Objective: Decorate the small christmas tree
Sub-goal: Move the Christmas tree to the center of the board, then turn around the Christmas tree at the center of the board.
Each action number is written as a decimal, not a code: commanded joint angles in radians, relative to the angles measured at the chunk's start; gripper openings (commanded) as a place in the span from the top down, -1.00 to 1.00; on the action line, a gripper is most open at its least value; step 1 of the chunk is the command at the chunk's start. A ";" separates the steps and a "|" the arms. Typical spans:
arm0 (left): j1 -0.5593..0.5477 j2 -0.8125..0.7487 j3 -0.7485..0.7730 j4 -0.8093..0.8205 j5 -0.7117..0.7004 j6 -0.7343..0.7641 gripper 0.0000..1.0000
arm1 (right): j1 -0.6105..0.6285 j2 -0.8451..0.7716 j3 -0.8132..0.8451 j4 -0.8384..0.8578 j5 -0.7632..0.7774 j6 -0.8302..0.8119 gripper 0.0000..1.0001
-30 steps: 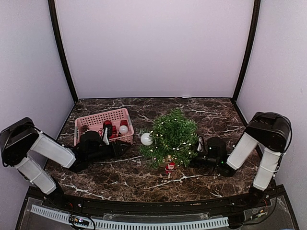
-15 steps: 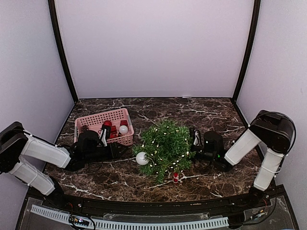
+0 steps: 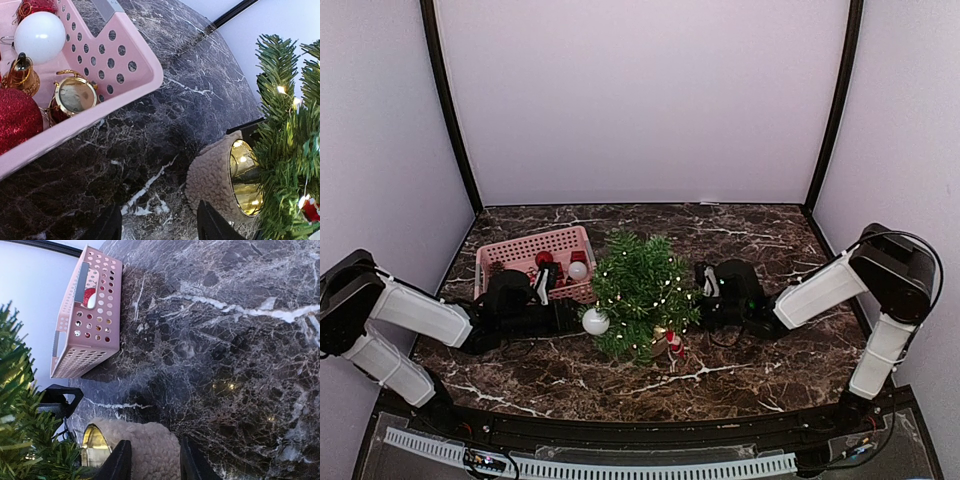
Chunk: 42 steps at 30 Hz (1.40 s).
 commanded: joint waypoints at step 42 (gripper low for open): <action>-0.127 -0.441 -0.132 -0.286 -0.082 -0.216 -0.21 | 0.028 -0.256 -0.256 0.052 0.039 -0.039 -0.12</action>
